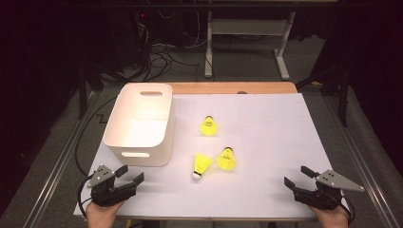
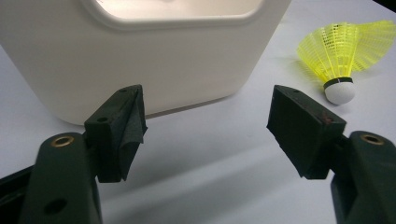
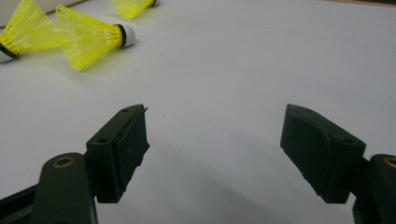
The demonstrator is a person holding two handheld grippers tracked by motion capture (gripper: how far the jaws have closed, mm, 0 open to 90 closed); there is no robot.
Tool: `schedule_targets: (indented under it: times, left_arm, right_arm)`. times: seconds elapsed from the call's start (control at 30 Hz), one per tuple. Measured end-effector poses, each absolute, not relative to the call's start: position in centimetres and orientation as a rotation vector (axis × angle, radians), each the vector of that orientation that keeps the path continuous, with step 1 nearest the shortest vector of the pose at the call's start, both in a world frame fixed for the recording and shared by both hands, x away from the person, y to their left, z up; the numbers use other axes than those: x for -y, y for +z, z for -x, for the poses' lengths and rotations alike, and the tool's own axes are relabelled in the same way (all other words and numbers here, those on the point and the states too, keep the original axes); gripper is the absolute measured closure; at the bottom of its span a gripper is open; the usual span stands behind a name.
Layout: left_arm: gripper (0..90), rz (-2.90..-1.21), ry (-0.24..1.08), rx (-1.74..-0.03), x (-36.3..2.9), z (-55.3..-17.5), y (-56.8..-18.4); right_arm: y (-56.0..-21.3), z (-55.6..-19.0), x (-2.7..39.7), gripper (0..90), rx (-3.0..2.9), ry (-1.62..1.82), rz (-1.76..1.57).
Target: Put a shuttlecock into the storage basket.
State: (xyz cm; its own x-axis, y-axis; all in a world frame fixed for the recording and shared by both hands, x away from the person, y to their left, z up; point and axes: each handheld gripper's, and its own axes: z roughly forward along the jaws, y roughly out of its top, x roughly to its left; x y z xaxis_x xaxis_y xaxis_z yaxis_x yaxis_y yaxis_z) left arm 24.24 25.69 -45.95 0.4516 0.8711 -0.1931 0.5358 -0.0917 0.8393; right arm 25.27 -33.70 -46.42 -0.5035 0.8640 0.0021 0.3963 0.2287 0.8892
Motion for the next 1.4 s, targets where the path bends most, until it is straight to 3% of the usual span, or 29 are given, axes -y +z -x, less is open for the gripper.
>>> schedule_targets:
  times: [1.4]
  left_arm:
    - [28.9, -1.768, 0.429, -1.149, -23.5, -24.5, -45.6]
  right_arm:
    - [-46.5, -25.4, 33.6, 23.6, -2.025, 1.231, -1.156]
